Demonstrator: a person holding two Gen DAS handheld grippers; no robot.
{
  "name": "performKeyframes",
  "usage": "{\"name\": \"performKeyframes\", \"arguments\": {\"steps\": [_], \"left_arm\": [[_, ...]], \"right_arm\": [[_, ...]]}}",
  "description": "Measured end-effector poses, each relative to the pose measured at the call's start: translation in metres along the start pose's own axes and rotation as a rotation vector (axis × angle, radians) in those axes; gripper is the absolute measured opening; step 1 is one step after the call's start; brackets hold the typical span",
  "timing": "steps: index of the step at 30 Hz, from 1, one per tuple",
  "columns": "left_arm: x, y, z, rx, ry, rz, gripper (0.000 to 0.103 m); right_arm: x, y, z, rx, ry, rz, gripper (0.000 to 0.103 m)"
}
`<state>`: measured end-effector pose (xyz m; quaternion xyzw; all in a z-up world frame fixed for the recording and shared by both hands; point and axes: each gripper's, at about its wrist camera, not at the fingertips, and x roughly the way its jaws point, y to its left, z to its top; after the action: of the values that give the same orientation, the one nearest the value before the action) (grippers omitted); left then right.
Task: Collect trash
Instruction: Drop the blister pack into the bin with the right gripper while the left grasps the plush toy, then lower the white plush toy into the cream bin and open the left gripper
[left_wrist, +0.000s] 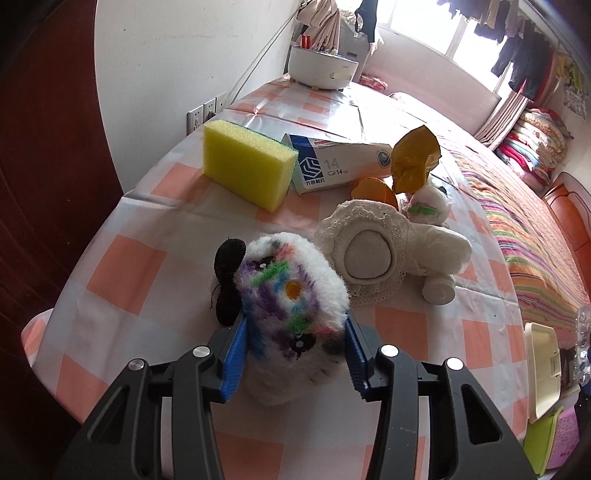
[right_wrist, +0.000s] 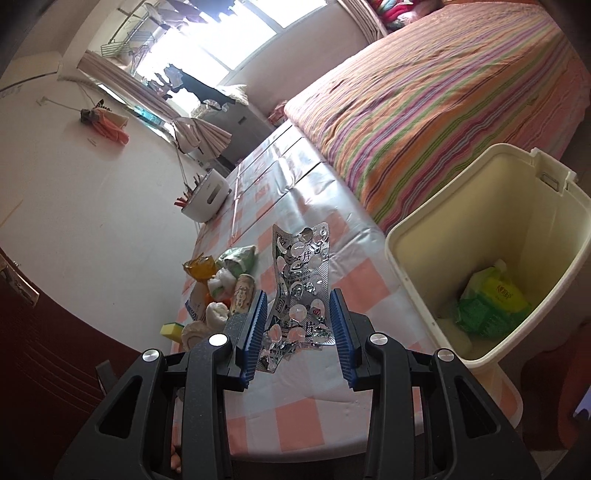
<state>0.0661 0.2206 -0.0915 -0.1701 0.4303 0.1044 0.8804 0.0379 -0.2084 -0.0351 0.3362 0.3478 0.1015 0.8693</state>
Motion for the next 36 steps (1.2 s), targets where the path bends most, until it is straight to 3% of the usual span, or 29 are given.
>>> {"name": "performKeyframes", "arguments": {"steps": [11, 18, 24, 26, 28, 36], "left_arm": [[-0.042, -0.02, 0.001, 0.077, -0.12, 0.015, 0.044], [-0.065, -0.052, -0.003, 0.149, -0.155, -0.038, 0.044], [-0.074, -0.085, -0.007, 0.217, -0.161, -0.092, 0.044], [-0.075, -0.096, -0.009, 0.244, -0.158, -0.11, 0.044], [-0.076, -0.109, -0.012, 0.269, -0.157, -0.126, 0.044], [-0.079, -0.162, -0.022, 0.383, -0.134, -0.214, 0.044]], "right_arm": [[-0.008, -0.058, 0.026, 0.057, -0.12, -0.132, 0.034], [0.005, -0.095, 0.034, 0.082, -0.138, -0.239, 0.034], [0.011, -0.116, 0.031, 0.125, -0.131, -0.268, 0.037], [0.011, -0.12, 0.03, 0.142, -0.127, -0.266, 0.041], [0.011, -0.122, 0.03, 0.155, -0.124, -0.265, 0.051], [-0.018, -0.122, 0.024, 0.18, -0.19, -0.22, 0.068]]}}
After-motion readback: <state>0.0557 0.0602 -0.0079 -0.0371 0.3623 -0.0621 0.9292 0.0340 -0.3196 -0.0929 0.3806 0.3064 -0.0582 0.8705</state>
